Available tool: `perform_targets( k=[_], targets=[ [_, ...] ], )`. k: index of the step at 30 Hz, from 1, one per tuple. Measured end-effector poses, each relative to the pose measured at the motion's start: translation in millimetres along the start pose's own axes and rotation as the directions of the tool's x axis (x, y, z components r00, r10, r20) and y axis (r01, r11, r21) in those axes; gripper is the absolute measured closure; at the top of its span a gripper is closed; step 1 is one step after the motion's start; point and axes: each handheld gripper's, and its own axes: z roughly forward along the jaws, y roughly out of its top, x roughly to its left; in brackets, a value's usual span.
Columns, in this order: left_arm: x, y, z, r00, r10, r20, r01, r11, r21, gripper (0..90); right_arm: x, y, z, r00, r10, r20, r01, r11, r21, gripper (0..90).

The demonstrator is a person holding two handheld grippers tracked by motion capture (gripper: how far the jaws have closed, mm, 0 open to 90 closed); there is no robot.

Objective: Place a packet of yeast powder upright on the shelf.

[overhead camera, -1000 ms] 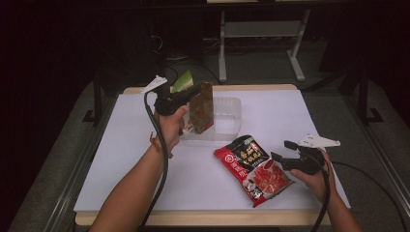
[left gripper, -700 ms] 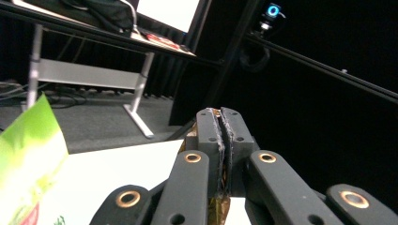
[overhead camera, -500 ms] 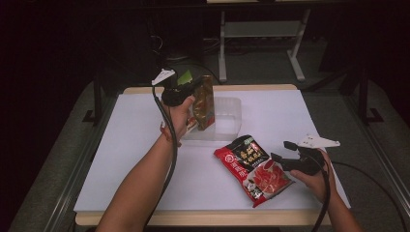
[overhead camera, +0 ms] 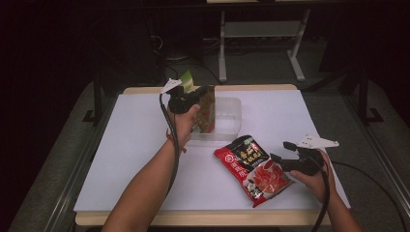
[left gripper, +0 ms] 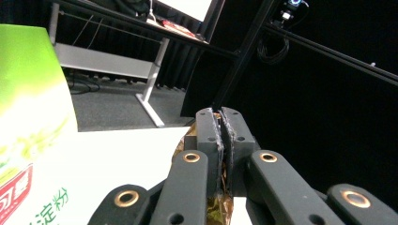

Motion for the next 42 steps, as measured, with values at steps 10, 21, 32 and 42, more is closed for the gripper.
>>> perform_targets(
  k=[10, 21, 32, 42],
  targets=[
    [7.3, -4.7, -8.2, 0.9989, 0.047, -0.002, -0.047, 0.9986, 0.025, 85.9, 1.2, 0.2, 0.6, 1.0000, -0.002, 0.002, 0.002, 1.0000, 0.004, 27.9],
    [9.5, -4.9, -13.9, 0.9938, 0.111, -0.001, -0.111, 0.9924, 0.052, 85.3, 1.6, 0.2, 1.3, 1.0000, -0.006, 0.000, 0.006, 0.9999, 0.009, 27.9],
    [10.3, -5.0, -17.5, 0.9888, 0.149, 0.004, -0.149, 0.9866, 0.066, 84.7, 2.0, 0.1, 1.9, 1.0000, -0.006, 0.001, 0.006, 0.9999, 0.013, 27.9],
    [10.5, -4.7, -20.9, 0.9821, 0.188, -0.003, -0.187, 0.9793, 0.076, 84.5, 2.5, -0.5, 2.1, 0.9999, -0.011, 0.000, 0.011, 0.9997, 0.020, 27.9]
  ],
)
